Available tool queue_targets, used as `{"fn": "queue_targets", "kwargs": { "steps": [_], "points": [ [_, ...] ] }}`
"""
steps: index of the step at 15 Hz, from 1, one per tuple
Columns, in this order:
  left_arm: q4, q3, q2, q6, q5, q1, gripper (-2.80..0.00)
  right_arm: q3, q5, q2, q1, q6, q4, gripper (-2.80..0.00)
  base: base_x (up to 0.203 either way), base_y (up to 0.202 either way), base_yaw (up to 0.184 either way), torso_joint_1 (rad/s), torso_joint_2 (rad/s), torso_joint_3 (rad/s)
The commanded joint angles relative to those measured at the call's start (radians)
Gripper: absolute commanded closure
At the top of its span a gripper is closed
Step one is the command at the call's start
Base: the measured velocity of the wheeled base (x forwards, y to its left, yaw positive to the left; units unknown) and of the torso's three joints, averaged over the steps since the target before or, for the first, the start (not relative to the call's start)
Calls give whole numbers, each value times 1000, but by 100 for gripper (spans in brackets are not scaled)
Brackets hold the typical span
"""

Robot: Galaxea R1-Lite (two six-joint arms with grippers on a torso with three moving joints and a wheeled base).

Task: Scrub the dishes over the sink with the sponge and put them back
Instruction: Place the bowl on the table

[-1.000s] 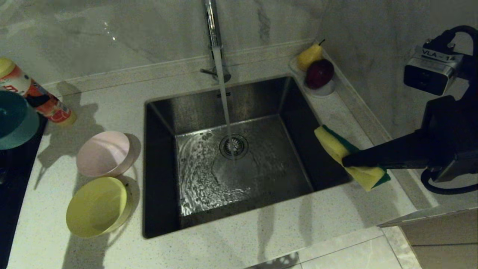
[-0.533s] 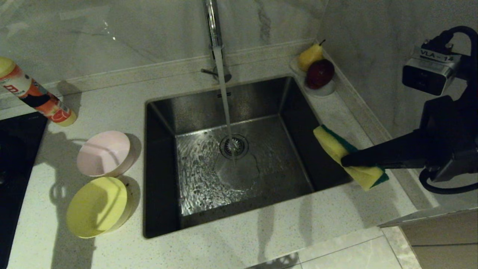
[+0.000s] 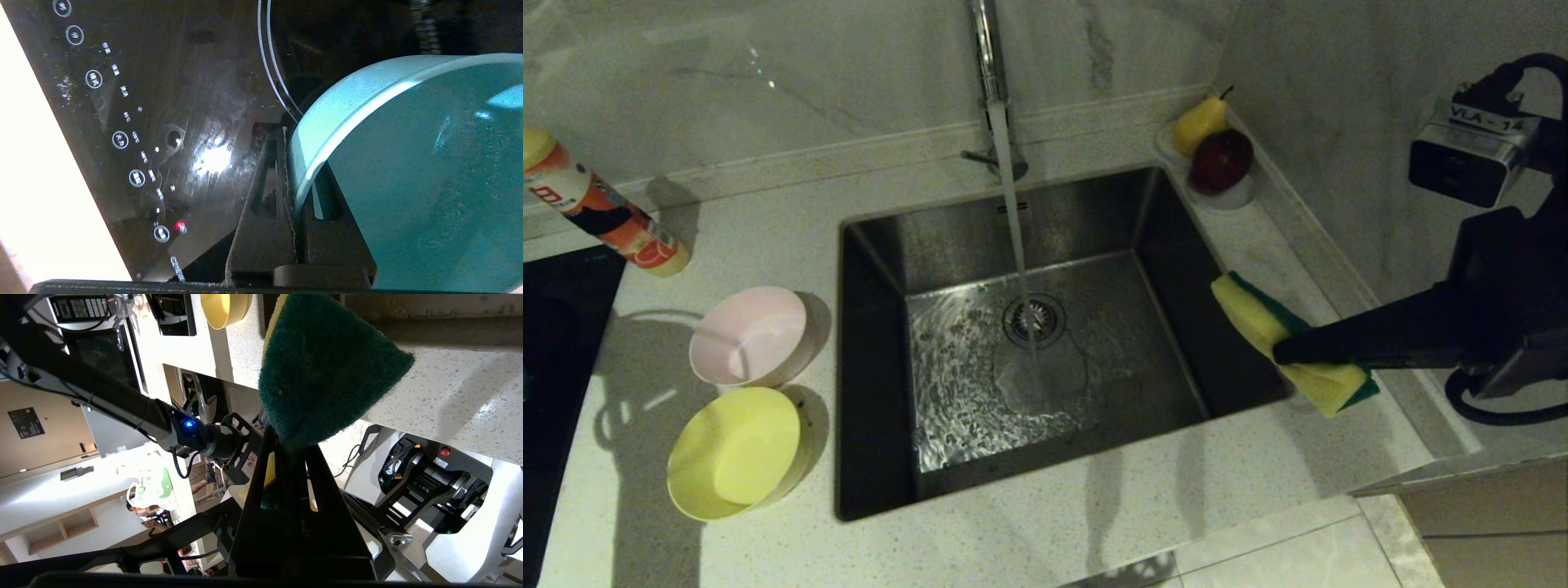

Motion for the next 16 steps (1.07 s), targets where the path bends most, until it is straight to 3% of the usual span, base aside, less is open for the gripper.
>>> {"fn": "queue_targets", "kwargs": {
  "steps": [1, 5, 8, 11, 16],
  "points": [
    [3, -15, 50, -3, -5, 1, 0, -6, 4, -12, 6, 4, 3, 0, 0, 0, 0, 0, 0, 0],
    [-10, -71, 82, -4, -48, 1, 0, 10, 3, -14, 8, 4, 1, 0, 0, 0, 0, 0, 0, 0],
    [-11, -120, 98, -6, -177, 1, 0, 13, 3, -7, 8, 3, 0, 0, 0, 0, 0, 0, 0, 0],
    [-11, -167, 121, -7, -246, 1, 0, 14, 3, -2, 8, 2, 0, 0, 0, 0, 0, 0, 0, 0],
    [9, -316, 244, -43, -249, 1, 0, 34, 18, 1, 8, 4, -4, 0, 0, 0, 0, 0, 0, 0]
  ]
}}
